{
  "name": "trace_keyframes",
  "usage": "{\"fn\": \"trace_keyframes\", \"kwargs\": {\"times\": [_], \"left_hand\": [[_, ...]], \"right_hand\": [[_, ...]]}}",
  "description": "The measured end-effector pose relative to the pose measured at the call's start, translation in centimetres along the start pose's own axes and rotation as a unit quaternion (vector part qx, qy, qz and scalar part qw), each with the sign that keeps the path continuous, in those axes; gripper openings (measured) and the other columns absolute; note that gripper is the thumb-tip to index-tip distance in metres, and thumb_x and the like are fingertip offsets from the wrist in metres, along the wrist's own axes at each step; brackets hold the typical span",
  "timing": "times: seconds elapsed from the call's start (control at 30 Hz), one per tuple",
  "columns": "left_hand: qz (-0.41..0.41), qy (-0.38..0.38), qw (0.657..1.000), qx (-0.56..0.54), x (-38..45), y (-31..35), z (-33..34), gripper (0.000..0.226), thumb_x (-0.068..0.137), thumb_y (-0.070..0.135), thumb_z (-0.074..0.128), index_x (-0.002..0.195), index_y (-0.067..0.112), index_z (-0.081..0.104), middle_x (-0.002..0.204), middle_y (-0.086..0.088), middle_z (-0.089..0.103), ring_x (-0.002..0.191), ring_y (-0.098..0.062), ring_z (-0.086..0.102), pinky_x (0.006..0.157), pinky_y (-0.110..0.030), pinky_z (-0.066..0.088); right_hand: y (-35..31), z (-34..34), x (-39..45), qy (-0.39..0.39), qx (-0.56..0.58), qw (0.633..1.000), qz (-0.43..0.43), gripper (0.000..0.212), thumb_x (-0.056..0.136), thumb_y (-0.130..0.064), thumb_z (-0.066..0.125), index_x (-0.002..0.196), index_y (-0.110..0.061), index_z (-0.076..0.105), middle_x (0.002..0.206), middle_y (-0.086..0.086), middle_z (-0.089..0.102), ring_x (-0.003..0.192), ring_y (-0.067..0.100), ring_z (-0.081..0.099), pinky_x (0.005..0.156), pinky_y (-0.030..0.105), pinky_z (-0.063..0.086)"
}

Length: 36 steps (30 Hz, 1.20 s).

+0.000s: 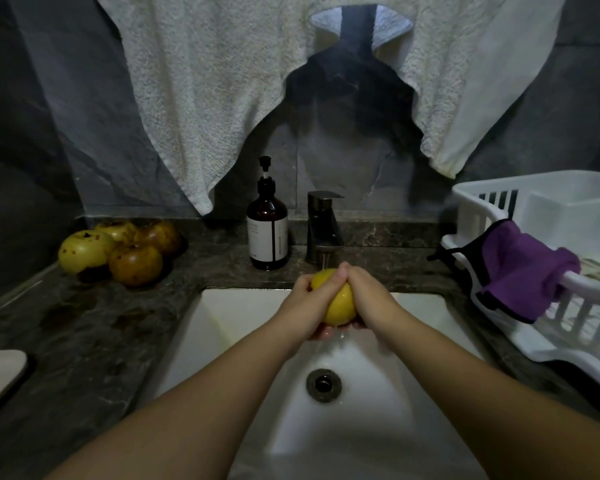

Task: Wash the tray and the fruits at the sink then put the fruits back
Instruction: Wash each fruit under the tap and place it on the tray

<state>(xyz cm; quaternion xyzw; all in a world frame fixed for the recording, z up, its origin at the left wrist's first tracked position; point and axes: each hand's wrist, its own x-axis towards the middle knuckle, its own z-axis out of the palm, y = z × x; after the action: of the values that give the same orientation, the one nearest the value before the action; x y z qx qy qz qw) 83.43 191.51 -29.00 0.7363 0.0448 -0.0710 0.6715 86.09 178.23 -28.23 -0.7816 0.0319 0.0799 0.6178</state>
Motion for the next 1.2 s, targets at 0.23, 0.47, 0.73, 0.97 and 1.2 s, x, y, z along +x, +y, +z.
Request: {"fn": "trace_keyframes", "kwargs": {"times": [0.23, 0.47, 0.73, 0.97, 1.2], "left_hand": [[0.061, 0.022, 0.997, 0.034, 0.3, -0.8, -0.8, 0.081, 0.073, 0.051, 0.090, 0.138, 0.031, 0.046, 0.122, 0.007, 0.062, 0.102, -0.013, 0.065, 0.070, -0.027, 0.051], [0.092, 0.028, 0.994, 0.047, 0.6, -0.9, -2.0, 0.090, 0.055, 0.050, 0.095, 0.131, 0.039, 0.049, 0.119, 0.015, 0.060, 0.107, -0.005, 0.061, 0.086, -0.026, 0.056], [0.081, 0.046, 0.994, 0.057, 0.7, -1.2, -2.0, 0.089, 0.052, 0.049, 0.093, 0.131, 0.035, 0.053, 0.118, 0.008, 0.065, 0.105, -0.012, 0.066, 0.082, -0.033, 0.060], [0.073, 0.053, 0.994, 0.053, 0.6, -1.1, -2.4, 0.099, 0.040, 0.050, 0.091, 0.132, 0.036, 0.058, 0.119, 0.009, 0.065, 0.108, -0.014, 0.065, 0.096, -0.044, 0.060], [0.085, 0.048, 0.990, 0.097, 0.7, -1.1, -2.1, 0.093, 0.045, 0.039, 0.092, 0.132, 0.038, 0.059, 0.118, 0.011, 0.066, 0.106, -0.011, 0.066, 0.095, -0.040, 0.059]], "right_hand": [[0.0, -0.2, -0.3, -0.031, 0.119, 0.989, 0.082, 0.044, 0.102, -0.053, 0.043, 0.126, -0.020, 0.060, 0.117, 0.017, 0.069, 0.099, 0.033, 0.072, 0.059, 0.036, 0.058], [-0.1, -1.3, -0.7, -0.070, 0.008, 0.992, -0.103, 0.015, 0.099, -0.040, 0.060, 0.113, -0.046, 0.062, 0.117, -0.008, 0.066, 0.105, 0.018, 0.066, 0.076, 0.036, 0.059], [0.3, -1.2, -0.1, -0.040, -0.088, 0.976, -0.193, 0.017, 0.101, -0.028, 0.060, 0.103, -0.045, 0.064, 0.114, -0.004, 0.064, 0.103, 0.019, 0.063, 0.075, 0.031, 0.050], [0.4, -0.9, 0.2, -0.024, -0.245, 0.935, -0.256, 0.026, 0.103, -0.029, 0.051, 0.122, -0.041, 0.065, 0.123, -0.010, 0.052, 0.113, 0.007, 0.050, 0.086, 0.022, 0.040], [0.3, -0.7, 0.3, -0.028, -0.254, 0.936, -0.241, 0.018, 0.093, -0.023, 0.053, 0.093, -0.042, 0.054, 0.109, -0.013, 0.045, 0.098, 0.007, 0.050, 0.074, 0.024, 0.040]]}}
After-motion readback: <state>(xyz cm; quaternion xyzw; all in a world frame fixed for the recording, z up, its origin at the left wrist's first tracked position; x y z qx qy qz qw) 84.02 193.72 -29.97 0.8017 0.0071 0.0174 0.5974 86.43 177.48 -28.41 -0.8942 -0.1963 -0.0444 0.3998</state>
